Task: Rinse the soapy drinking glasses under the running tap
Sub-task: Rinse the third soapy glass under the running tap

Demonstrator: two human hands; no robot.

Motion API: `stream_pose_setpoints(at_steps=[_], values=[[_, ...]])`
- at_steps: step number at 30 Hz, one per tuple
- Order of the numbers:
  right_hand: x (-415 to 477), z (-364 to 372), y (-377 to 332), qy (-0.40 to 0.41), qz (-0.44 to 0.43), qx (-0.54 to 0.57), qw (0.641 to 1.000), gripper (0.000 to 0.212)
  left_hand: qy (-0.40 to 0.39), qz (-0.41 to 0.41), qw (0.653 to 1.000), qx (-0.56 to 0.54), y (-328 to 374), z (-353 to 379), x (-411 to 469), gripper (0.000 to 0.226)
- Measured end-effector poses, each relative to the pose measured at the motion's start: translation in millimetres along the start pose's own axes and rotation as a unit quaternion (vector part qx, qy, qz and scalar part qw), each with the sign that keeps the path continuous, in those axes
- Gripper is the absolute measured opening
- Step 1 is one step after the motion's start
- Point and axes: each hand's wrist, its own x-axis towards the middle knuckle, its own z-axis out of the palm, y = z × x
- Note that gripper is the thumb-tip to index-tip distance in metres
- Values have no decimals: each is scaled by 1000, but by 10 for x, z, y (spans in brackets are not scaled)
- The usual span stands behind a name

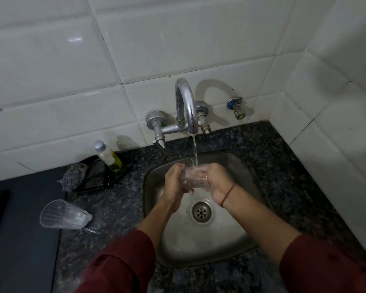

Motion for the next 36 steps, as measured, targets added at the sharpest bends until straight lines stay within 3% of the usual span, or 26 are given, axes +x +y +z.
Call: stream_pose_setpoints(at_steps=[2,4,5,7,9,10,12,15,19,21,24,28,30,33,36], values=[[-52,47,25,60,-20,46,997,29,19,-4,1000,-13,6,16,-22,31],[-147,57,137,136,-129,-16,982,18,6,-38,999,-35,37,37,-49,40],[-209,27,213,172,-198,-64,963,22,-9,-66,996,-55,47,40,-74,45],[-292,-17,375,223,-293,-166,915,57,-16,-114,986,-117,-3,31,-92,51],[-269,-27,494,214,-317,-211,899,91,-7,-140,974,-176,-90,45,-119,55],[-247,-26,518,181,-308,-204,911,99,-9,-148,970,-194,-130,58,-132,54],[-213,2,539,119,-299,-169,931,95,-19,-163,968,-191,-181,84,-180,52],[-113,-43,528,153,-285,-154,934,76,-49,-154,976,-144,-162,59,-246,50],[240,-153,598,136,-113,29,984,75,-49,-95,991,-83,-74,-7,-280,45],[333,-163,647,140,-59,106,983,68,-62,-76,995,-10,-42,38,-259,40],[423,-164,638,137,-18,196,971,41,-63,-54,993,88,28,163,-294,35],[529,-191,566,108,50,242,963,29,-49,1,988,150,64,246,-371,32],[584,-163,549,126,58,248,959,34,-35,39,983,175,67,247,-395,32],[741,-117,590,154,50,250,955,77,0,80,977,200,19,229,-408,31],[592,48,469,237,8,229,944,62,45,147,950,273,-68,244,-409,23]])
